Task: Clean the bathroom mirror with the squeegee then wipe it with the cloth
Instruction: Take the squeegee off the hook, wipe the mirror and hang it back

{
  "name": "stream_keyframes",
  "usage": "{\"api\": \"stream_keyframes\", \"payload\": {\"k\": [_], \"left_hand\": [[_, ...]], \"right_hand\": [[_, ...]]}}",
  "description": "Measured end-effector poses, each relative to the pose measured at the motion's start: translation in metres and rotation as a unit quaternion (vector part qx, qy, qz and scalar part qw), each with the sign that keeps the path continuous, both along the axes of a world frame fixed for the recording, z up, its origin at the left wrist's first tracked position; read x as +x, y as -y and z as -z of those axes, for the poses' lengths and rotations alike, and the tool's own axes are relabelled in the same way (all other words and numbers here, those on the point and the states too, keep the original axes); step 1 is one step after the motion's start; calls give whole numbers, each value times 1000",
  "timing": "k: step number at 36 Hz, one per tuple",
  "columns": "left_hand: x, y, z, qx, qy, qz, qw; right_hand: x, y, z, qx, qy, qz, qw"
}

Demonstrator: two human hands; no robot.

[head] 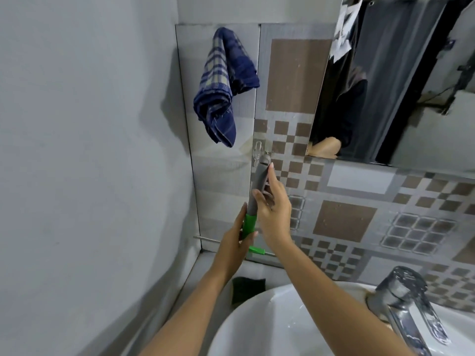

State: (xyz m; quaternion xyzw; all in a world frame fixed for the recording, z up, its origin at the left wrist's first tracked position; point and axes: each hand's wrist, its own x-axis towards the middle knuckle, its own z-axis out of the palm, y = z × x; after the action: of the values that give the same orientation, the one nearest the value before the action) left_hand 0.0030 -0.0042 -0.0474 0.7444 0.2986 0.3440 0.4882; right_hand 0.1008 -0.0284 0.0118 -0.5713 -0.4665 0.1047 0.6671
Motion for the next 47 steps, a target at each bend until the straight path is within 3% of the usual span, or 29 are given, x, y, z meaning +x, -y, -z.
{"api": "stream_keyframes", "payload": {"k": [6,14,22,26,30,32,36,40,47], "left_hand": [[3,14,-31,62,4,21,998],[10,46,-81,168,-48,59,983],[12,81,-126,266,-152,95,947],[18,101,-141,304,-132,86,940],[28,121,-158,327,-110,118,931],[33,131,-166,333,-109,134,927],[46,146,-179,353,-109,141,919],[59,157,-192,373,-86,162,909],[62,140,-239,438,-32,130,889]], "right_hand": [[11,31,-32,90,-23,26,995],[40,94,-77,128,-31,23,991],[85,183,-102,61,-11,88,994],[110,236,-108,-43,87,111,989],[127,279,-121,-128,219,101,962],[130,293,-129,-169,294,91,936],[125,299,-143,-236,462,130,845],[112,285,-151,-250,525,136,802],[112,266,-181,-145,528,177,818]]}}
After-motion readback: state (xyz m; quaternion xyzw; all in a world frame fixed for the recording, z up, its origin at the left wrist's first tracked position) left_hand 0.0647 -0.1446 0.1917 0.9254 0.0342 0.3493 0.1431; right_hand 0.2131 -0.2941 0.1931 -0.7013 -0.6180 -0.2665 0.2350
